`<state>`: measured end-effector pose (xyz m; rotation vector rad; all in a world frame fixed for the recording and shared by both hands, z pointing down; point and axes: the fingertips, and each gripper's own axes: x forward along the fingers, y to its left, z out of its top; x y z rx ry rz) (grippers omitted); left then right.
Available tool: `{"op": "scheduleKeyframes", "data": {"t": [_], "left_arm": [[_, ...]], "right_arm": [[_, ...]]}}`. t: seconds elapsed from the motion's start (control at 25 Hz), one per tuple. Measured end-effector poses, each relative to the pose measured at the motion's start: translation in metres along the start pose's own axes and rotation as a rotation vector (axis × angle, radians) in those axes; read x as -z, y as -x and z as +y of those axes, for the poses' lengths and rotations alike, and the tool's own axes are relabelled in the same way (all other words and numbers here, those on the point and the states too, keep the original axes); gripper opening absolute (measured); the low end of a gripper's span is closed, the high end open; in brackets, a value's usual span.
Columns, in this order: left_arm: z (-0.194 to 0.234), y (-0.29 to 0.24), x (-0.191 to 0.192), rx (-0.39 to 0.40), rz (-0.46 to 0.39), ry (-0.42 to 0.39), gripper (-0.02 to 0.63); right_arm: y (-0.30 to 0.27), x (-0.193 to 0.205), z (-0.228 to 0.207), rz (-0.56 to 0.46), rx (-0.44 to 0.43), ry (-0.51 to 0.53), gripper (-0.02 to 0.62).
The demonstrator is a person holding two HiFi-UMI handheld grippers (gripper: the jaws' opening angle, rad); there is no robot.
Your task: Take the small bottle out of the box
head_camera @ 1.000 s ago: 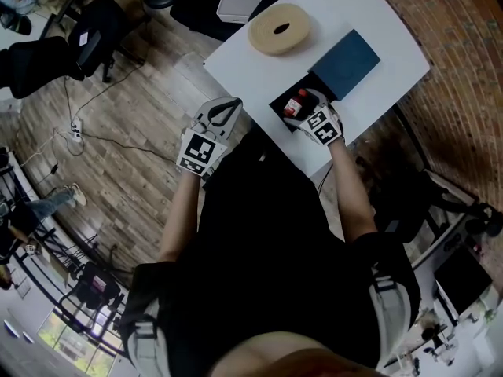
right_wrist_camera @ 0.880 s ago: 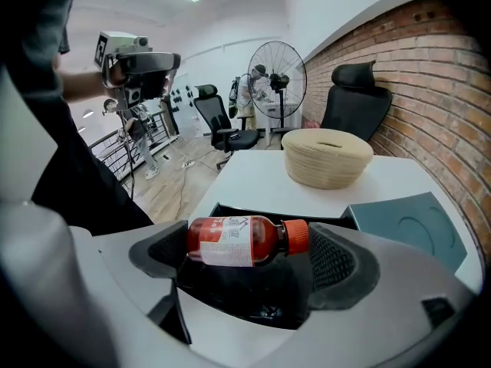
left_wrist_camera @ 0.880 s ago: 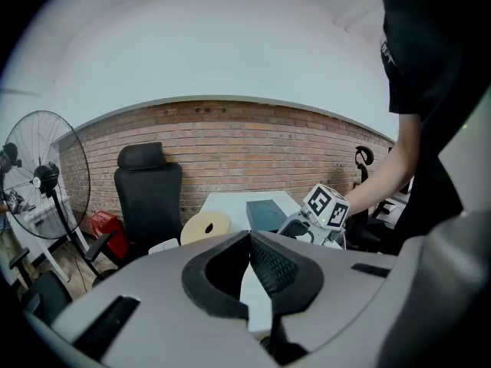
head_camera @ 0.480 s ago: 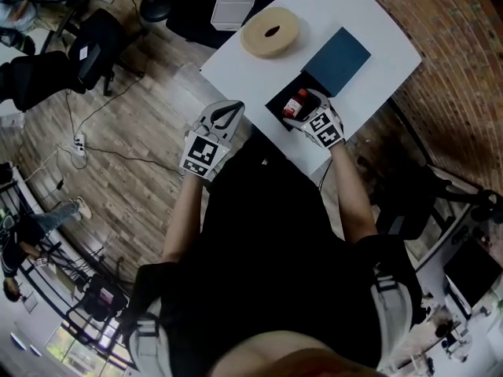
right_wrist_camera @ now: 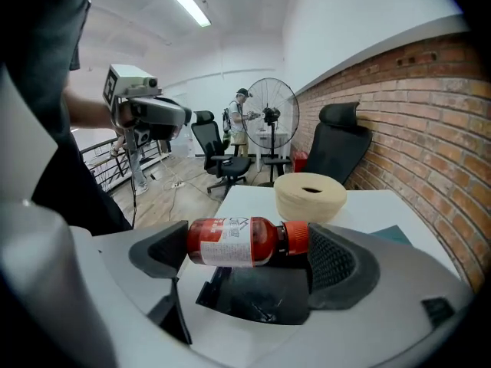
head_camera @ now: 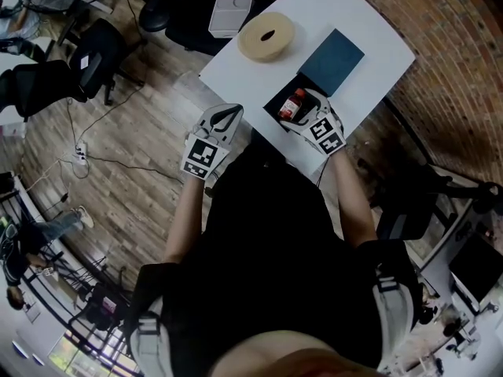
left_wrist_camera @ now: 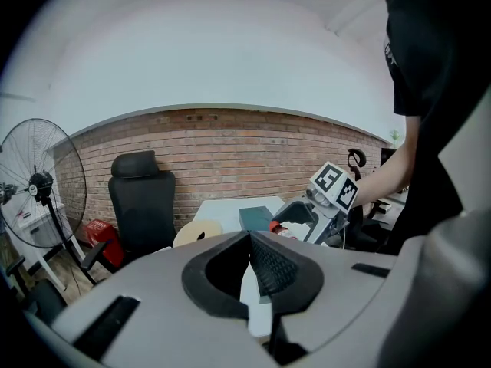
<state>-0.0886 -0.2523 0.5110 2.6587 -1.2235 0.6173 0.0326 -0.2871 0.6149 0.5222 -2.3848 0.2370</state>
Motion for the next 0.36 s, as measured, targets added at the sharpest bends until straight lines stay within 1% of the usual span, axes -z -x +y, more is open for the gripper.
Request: {"op": "scheduleKeyframes", "data": {"t": [0.2, 0.36], "left_arm": [[-0.006, 0.000, -0.007, 0.001, -0.015, -0.004, 0.020], [-0.016, 0.000, -0.010, 0.009, -0.022, -0.009, 0.020]], "right_arm": [[0.027, -0.029, 0.003, -0.058, 0.026, 0.047, 0.485], [0.046, -0.045, 0.004, -0.096, 0.054, 0.072, 0.484]]}}
